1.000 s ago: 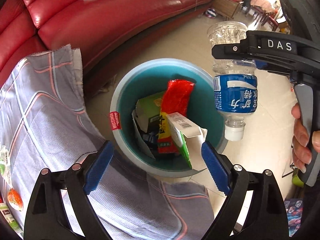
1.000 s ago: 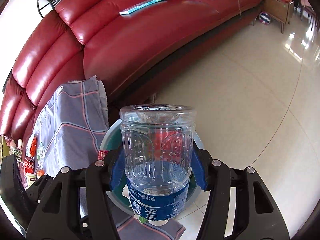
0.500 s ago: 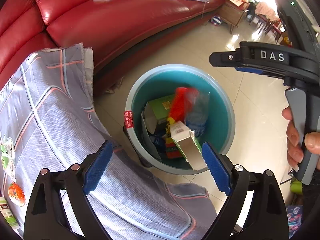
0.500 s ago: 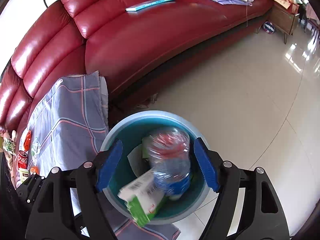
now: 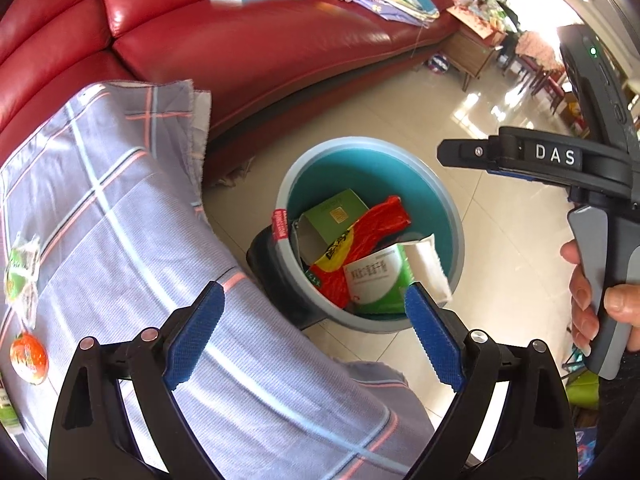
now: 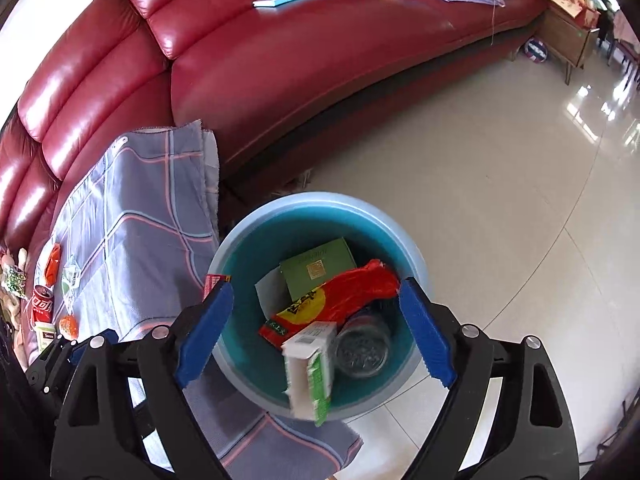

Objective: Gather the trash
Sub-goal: 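Move both tools back over the table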

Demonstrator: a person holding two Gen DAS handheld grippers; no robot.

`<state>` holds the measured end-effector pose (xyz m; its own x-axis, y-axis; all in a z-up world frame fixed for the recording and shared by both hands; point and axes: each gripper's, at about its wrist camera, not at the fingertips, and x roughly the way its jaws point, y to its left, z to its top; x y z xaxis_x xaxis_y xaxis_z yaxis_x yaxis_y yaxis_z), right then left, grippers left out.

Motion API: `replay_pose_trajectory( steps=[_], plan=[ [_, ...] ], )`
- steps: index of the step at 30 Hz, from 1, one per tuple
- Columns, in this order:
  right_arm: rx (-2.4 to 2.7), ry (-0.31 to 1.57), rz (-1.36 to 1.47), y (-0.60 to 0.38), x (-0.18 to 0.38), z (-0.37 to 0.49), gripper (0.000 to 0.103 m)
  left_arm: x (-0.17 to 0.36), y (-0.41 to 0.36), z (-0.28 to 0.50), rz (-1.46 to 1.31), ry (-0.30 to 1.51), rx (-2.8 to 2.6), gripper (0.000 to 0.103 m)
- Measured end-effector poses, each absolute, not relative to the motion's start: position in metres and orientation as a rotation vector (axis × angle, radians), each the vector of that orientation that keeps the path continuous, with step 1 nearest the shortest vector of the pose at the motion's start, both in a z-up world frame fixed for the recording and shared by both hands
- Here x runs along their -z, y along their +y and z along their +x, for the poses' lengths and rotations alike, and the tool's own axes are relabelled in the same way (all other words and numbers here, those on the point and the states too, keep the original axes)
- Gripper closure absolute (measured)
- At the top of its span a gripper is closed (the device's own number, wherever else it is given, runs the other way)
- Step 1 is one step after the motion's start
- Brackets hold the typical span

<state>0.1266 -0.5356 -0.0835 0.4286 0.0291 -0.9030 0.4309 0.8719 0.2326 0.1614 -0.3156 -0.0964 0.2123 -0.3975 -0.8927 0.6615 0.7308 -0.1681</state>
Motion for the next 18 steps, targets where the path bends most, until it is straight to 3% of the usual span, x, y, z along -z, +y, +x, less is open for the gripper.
replay_pose_trajectory(
  steps=[18],
  plan=[
    [0.121,1.159,0.295,-0.400,0.056,0.150,0.017,0.070,-0.141,0.168,0.072,1.090,0.538,0.008]
  ],
)
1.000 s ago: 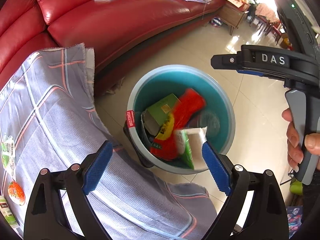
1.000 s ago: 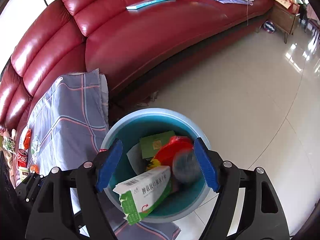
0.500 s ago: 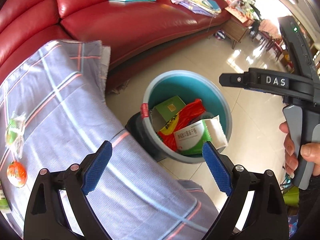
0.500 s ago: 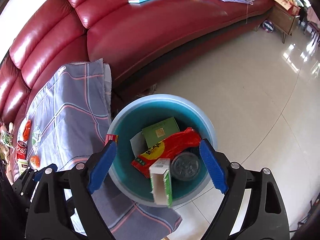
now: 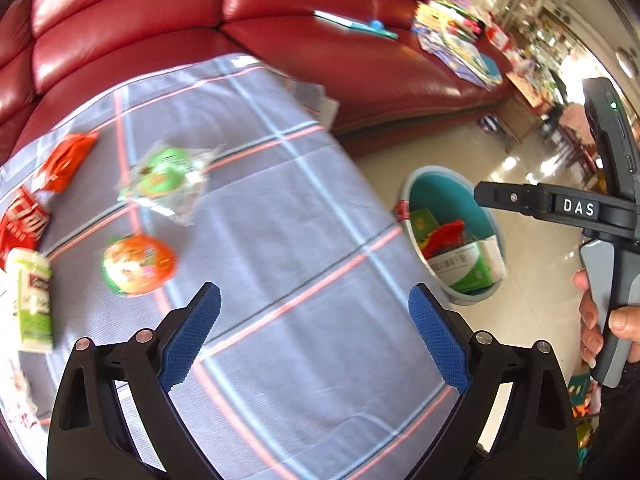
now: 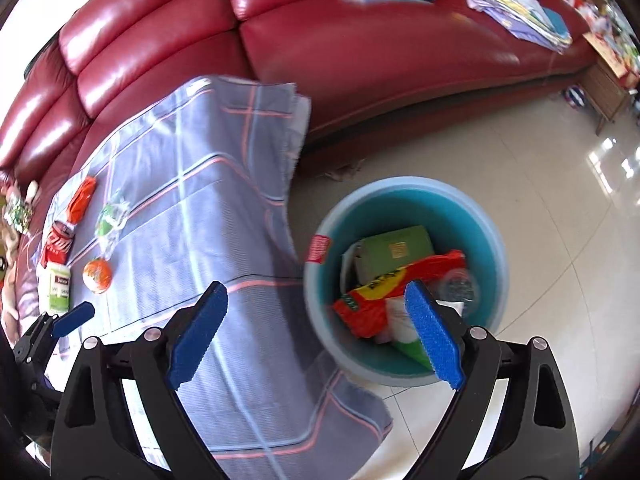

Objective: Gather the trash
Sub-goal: 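Move both tools back over the table, then grasp the white plastic bag with the left tool while the right tool grasps the white-green supplement jar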

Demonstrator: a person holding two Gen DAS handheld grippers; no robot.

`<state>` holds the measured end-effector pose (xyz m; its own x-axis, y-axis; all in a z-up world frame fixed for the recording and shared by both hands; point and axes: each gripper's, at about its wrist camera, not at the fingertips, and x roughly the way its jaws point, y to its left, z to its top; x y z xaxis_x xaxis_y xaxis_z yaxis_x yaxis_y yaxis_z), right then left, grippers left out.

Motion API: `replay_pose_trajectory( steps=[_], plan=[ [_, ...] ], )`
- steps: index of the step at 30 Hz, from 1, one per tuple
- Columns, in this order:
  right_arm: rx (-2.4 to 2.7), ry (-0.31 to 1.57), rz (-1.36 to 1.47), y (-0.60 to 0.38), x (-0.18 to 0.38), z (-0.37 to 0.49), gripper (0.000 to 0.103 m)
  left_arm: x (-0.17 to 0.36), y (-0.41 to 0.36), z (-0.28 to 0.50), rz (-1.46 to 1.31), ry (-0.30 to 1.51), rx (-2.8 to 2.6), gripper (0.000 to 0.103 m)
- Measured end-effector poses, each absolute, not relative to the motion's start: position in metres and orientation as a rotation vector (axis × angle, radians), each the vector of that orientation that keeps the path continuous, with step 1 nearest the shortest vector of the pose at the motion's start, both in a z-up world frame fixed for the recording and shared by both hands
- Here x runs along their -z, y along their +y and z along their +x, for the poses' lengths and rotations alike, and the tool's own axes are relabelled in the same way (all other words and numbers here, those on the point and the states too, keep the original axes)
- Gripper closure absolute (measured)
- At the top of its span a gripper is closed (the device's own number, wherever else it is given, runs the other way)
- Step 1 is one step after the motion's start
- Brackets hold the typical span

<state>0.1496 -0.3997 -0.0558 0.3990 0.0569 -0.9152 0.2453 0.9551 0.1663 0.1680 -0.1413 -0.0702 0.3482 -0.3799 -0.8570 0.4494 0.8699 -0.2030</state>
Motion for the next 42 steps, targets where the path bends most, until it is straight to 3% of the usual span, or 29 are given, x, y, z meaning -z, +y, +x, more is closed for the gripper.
replay_pose_trajectory(
  steps=[16,26,37,40,41,42],
  plan=[
    [-0.063,1.212,0.095,-0.231,0.046,0.178,0.017,0.063,0.042,0.156,-0.121,1.046,0.318,0.008],
    [-0.193,1.266,-0.021,-0.114,0.056,0.196,0.017,0.087,0.161,0.147,-0.215,1.049,0.169,0.008],
    [-0.328,1.338,-0.041,-0.004,0.084,0.223,0.017,0.118,0.186,0.150,-0.190,1.095,0.186,0.008],
    [-0.351,1.350,-0.041,0.016,0.093,0.229,0.017,0.122,0.183,0.153,-0.157,1.084,0.187,0.025],
    [-0.354,1.352,-0.038,0.020,0.095,0.231,0.017,0.122,0.182,0.154,-0.140,1.078,0.187,0.037],
    [-0.357,1.353,-0.032,0.024,0.097,0.233,0.017,0.122,0.182,0.155,-0.134,1.075,0.194,0.058]
  ],
)
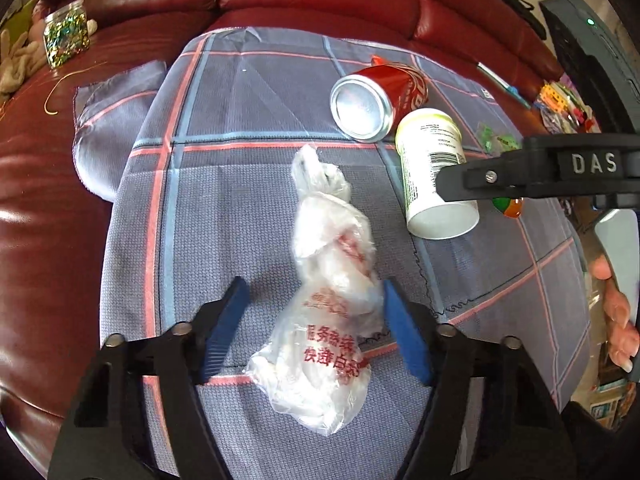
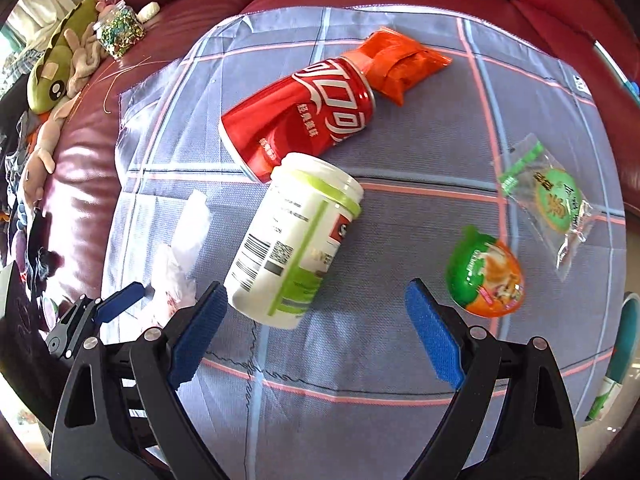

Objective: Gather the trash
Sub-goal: 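Grasp the white plastic bag with the left tool while the right tool grasps the white-green supplement jar, then carry the plastic bag and supplement jar over the bin with both tools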

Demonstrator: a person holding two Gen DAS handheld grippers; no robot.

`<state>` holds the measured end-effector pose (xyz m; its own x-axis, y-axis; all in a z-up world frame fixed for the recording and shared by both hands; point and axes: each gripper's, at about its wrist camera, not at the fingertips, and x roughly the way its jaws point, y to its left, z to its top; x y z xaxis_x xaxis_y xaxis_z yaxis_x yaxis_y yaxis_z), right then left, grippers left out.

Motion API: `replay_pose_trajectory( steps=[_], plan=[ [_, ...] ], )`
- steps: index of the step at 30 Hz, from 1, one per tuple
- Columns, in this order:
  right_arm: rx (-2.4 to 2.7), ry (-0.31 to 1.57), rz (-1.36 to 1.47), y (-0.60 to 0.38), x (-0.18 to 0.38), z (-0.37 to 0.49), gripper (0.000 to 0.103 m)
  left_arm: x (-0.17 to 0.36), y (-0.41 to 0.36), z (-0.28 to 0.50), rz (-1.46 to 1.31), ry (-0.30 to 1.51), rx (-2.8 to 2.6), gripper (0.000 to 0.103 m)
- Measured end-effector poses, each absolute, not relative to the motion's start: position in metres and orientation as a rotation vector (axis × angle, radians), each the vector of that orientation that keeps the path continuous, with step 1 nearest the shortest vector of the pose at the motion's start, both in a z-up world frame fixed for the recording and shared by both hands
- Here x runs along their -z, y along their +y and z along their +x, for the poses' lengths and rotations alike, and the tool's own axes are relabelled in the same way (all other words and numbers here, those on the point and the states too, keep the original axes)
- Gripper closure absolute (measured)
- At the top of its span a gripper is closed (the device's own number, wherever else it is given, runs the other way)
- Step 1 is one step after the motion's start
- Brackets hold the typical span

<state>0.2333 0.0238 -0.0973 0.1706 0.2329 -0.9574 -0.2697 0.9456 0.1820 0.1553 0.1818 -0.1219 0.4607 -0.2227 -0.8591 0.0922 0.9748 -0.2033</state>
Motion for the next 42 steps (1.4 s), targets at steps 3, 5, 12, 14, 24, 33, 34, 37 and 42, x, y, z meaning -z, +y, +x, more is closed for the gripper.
replay_pose_trajectory(
  steps=[3,5,12,14,24,33,34,37,42],
  plan=[
    [-0.364,1.360,-0.012,0.033,0.103,0.243,0.017,0.122,0.185,0.161,-0.151,1.081,0.213,0.068],
    [-0.366,1.362,0.003,0.036,0.106,0.250,0.017,0.123,0.186,0.162,-0.152,1.076,0.214,0.068],
    [-0.394,1.388,0.002,0.048,0.122,0.260,0.044,0.124,0.184,0.166,-0.143,1.076,0.193,0.066],
    [-0.402,1.373,-0.006,0.048,0.121,0.257,0.046,0.125,0.183,0.167,-0.139,1.073,0.187,0.067],
    [-0.403,1.310,0.038,0.001,0.092,0.240,0.049,0.106,0.168,0.158,-0.145,1.039,0.208,0.070],
    [-0.372,1.244,0.124,-0.068,0.062,0.223,0.049,0.069,0.098,0.154,-0.077,0.995,0.317,0.070],
    [-0.365,1.231,0.136,-0.079,0.058,0.220,0.049,0.064,0.088,0.155,-0.063,0.989,0.331,0.070],
    [-0.341,1.194,0.169,-0.111,0.045,0.214,0.049,0.051,0.054,0.153,-0.036,0.979,0.389,0.070],
    [-0.274,1.136,0.232,-0.183,0.025,0.202,0.049,0.035,-0.011,0.155,0.001,0.972,0.508,0.070]
  ],
)
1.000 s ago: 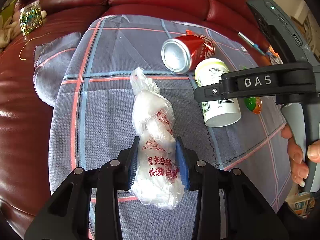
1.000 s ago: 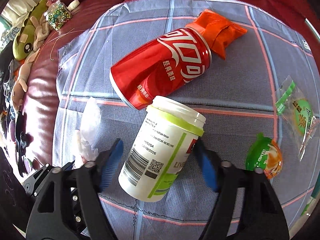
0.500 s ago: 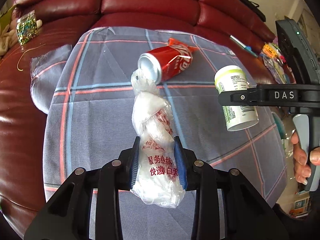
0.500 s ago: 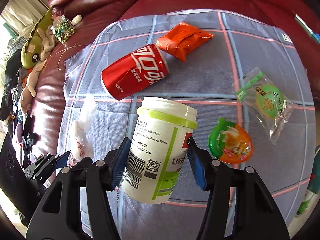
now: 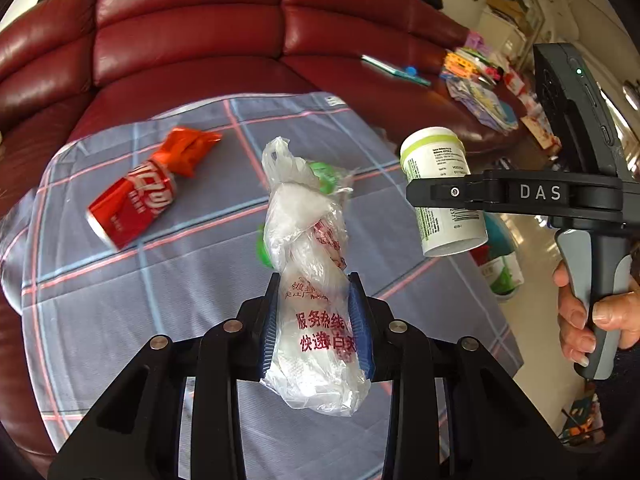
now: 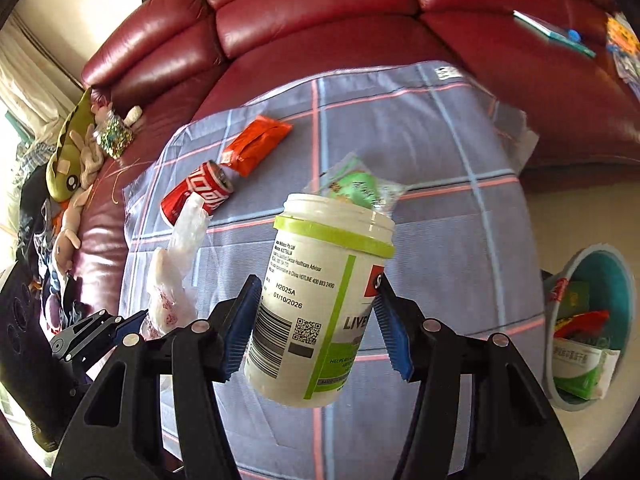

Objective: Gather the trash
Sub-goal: 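Carry the plastic bag and supplement jar over the bin with both tools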

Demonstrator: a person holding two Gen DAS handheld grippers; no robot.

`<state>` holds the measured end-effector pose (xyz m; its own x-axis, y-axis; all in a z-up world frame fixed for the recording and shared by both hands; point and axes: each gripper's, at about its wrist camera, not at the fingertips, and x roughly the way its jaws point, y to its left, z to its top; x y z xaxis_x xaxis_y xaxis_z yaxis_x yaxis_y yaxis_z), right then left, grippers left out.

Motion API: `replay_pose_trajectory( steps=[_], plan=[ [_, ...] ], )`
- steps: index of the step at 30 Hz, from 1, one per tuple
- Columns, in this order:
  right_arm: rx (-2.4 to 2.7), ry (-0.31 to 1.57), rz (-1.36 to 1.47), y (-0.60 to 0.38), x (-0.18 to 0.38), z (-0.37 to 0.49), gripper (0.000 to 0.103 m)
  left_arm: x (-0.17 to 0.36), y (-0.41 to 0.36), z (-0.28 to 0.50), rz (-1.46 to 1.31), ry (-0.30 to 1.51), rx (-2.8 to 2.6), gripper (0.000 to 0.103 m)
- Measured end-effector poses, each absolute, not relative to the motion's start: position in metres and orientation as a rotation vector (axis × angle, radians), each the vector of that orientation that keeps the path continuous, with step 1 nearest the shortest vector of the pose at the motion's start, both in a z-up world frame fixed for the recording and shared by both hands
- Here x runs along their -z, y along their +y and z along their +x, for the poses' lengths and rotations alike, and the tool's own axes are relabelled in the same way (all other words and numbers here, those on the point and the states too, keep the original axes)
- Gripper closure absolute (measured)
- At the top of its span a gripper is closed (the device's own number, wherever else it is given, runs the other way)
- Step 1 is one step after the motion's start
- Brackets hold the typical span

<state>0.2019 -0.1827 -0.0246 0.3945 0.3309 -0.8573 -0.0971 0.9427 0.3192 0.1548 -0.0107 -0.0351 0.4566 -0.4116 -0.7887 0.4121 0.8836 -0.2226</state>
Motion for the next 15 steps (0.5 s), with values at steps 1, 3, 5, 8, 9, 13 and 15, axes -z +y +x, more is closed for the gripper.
replay_pose_trajectory(
  steps=[1,3,5,8,9,13,15],
  plan=[
    [-0.258,1.126,0.240,-0.197,0.021,0.199,0.049,0.034,-0.023,0.155,0.006,0.975,0.528,0.070],
    [-0.217,1.102,0.269,-0.233,0.015,0.192,0.049,0.032,-0.053,0.156,0.024,0.985,0.572,0.070],
    [-0.177,1.079,0.299,-0.268,0.010,0.185,0.049,0.032,-0.081,0.156,0.056,0.992,0.612,0.070],
    [-0.110,1.045,0.344,-0.321,0.005,0.171,0.049,0.034,-0.124,0.156,0.101,1.009,0.678,0.070],
    [-0.085,1.034,0.360,-0.340,0.004,0.166,0.049,0.034,-0.139,0.156,0.112,1.015,0.702,0.070],
    [0.013,1.000,0.421,-0.409,0.005,0.144,0.049,0.039,-0.196,0.153,0.167,1.035,0.783,0.070],
    [0.052,0.990,0.445,-0.436,0.008,0.133,0.049,0.041,-0.222,0.151,0.195,1.044,0.814,0.070]
  ],
)
